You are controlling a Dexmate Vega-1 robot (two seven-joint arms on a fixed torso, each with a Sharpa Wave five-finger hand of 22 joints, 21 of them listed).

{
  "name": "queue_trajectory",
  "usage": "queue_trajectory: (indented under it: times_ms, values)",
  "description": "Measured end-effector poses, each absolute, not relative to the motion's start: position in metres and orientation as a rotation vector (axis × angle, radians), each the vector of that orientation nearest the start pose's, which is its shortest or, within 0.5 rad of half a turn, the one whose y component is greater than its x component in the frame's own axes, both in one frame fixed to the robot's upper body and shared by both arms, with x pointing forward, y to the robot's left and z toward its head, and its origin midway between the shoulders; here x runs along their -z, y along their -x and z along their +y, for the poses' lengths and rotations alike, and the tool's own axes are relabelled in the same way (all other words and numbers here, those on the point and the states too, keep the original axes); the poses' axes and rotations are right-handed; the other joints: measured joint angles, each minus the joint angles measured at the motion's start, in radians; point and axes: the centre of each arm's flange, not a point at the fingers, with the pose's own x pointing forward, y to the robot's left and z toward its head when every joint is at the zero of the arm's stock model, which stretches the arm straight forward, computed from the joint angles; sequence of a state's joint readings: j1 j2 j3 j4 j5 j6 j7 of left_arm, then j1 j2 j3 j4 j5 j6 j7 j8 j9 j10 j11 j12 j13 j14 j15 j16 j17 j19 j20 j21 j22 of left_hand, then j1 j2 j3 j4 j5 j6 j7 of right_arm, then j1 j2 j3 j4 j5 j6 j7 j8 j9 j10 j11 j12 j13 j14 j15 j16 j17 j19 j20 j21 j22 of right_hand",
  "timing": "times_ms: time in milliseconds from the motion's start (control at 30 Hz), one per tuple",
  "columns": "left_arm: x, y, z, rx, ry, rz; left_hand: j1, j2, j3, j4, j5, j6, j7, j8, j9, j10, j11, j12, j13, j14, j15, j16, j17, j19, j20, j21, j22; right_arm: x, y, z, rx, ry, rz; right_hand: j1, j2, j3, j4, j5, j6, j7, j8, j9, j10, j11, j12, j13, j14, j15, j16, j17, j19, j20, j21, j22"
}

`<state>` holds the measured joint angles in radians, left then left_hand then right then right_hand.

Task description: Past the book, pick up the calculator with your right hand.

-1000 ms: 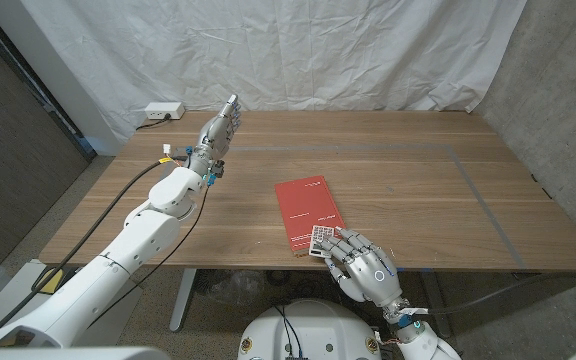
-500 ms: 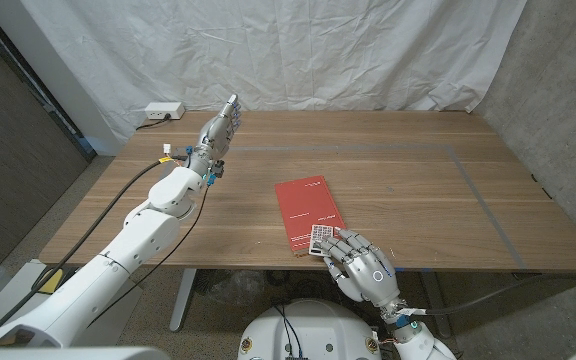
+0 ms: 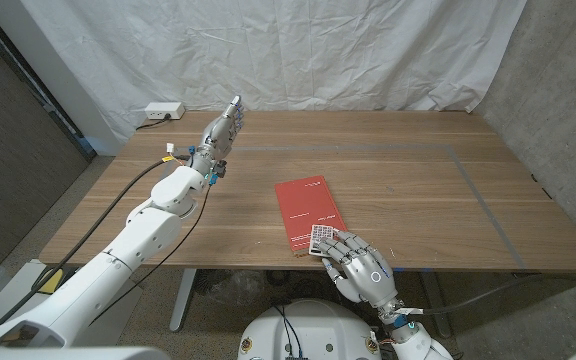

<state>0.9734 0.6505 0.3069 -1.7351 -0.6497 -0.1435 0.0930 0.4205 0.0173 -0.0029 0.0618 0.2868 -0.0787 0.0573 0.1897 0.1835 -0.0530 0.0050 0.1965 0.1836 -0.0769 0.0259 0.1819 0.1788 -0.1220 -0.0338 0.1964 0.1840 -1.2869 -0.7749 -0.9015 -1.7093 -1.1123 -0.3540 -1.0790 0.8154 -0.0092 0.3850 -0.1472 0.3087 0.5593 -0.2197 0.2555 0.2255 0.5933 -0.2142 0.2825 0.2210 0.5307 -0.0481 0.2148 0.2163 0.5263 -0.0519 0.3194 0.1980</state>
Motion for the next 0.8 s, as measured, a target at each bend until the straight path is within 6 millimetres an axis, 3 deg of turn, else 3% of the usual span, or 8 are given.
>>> queue_trajectory:
  times_ms: [800]
  values:
    - [-0.027,-0.577,0.265,0.242,-0.041,-0.663,0.004,0.004,0.0,0.0,0.0,0.0,0.0,0.0,0.0,0.0,0.0,0.0,0.0,0.0,0.0,0.0,0.0,0.0,0.0,0.0,0.0,0.267,-0.439,-0.158,0.34,1.472,-1.224,0.009,0.009,0.004,0.004,0.0,0.02,-0.002,0.006,0.0,0.012,-0.001,0.004,0.0,0.011,0.0,0.0,0.0,0.004,0.004,0.0,0.0]
